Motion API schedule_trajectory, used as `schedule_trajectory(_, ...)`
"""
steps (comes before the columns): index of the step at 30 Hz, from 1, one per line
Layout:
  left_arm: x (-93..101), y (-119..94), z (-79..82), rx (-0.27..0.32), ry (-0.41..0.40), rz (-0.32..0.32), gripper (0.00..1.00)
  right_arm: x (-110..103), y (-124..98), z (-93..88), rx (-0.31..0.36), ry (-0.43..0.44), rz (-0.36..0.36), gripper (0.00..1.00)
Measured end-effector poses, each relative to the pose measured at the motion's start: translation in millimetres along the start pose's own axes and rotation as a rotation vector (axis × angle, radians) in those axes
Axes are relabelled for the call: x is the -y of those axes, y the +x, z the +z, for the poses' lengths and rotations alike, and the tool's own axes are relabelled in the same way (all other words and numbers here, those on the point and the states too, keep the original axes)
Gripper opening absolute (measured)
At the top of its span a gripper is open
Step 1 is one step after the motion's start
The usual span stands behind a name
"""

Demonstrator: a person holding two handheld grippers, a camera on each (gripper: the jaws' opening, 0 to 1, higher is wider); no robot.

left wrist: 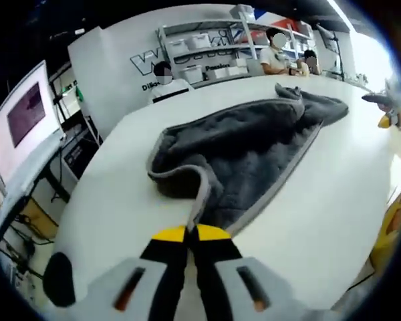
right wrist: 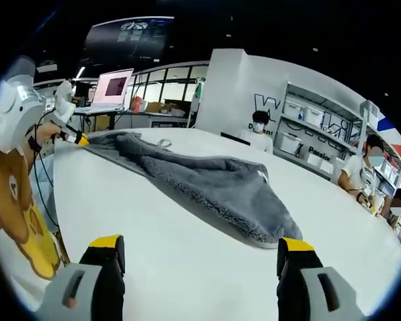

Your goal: Fold the towel on the table until its edges align and the towel forms a compact rectangular stack.

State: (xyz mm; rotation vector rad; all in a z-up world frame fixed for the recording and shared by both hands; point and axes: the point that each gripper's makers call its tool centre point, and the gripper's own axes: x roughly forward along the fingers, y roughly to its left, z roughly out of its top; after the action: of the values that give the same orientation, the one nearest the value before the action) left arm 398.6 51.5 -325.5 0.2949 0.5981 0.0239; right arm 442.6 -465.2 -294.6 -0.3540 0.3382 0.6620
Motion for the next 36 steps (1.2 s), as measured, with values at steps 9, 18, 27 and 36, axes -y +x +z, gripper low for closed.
schedule_trajectory(9,-4.2,-1.4,-2.4,-0.004,0.004,0.022,0.07,0.4,1.6,-0.8,-0.007,-0.003,-0.003,0.99)
schedule_trajectory(18,-8.1,-15.4,-4.9,0.013,0.006,0.021,0.17,-1.4,1.7,-2.0,-0.006,0.0,0.003,0.99)
schedule_trajectory(27,-14.6,-38.5,10.0,0.065,0.03,0.051,0.2,-4.5,0.7,-1.0,-0.004,-0.006,0.004,0.99)
schedule_trajectory(36,0.6,-45.6,24.1,0.103,0.074,-0.051,0.22,-6.0,-1.7,-2.5,-0.003,-0.004,0.004,0.99)
